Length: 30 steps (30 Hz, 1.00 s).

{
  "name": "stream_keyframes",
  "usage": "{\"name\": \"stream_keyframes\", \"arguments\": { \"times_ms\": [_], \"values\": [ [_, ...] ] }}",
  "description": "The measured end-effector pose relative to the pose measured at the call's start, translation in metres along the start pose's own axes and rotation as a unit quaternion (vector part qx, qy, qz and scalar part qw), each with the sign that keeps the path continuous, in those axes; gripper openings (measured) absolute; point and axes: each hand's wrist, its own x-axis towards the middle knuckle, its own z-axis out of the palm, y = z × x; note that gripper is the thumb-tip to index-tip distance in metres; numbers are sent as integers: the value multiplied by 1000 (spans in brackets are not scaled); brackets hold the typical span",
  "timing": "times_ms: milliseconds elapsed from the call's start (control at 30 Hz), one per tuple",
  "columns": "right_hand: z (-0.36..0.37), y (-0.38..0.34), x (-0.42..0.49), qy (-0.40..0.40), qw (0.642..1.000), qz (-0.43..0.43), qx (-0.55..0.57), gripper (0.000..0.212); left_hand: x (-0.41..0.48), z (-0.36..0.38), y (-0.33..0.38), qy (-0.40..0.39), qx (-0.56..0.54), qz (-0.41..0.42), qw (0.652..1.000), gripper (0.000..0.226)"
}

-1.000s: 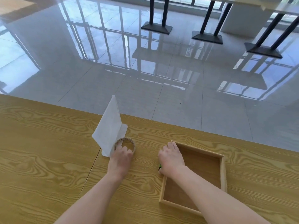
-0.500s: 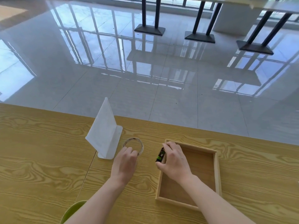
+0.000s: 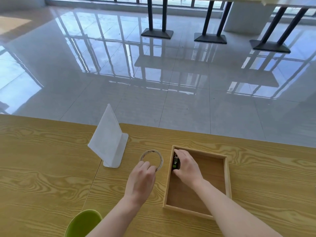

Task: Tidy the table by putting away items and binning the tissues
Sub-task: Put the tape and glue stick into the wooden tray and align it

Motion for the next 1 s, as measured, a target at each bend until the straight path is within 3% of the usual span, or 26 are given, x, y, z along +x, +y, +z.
{"name": "stream_keyframes", "arguments": {
  "times_ms": [67,167,267,300,500,600,833,933,1000],
  "values": [
    [-2,3,-7,31,999,-1,27,77,-1,0,4,5,-2,17,1000,12],
    [-11,5,-23,91,988,40,119,44,2,2,16,-1,3,48,999,14],
    [-23,1,-39,51,928,111,352,25,8,6,37,-3,22,107,994,13],
    [-25,2,-43,46,915,120,382,22,9,8,45,-1,27,134,991,16],
    [-34,29,-50,115,912,225,324,19,12,27,74,13,35,200,979,22],
    [-38,49,-50,143,913,260,279,18,6,31,72,6,-12,149,989,43],
    [-29,58,-46,121,917,293,243,22,-12,47,47,-63,-61,-21,996,65],
    [-24,55,-45,108,915,297,250,31,-12,52,47,-62,-105,-51,991,68],
    [-22,53,-46,104,932,277,209,40,-9,54,47,-57,-111,-59,990,68]
  ]
}}
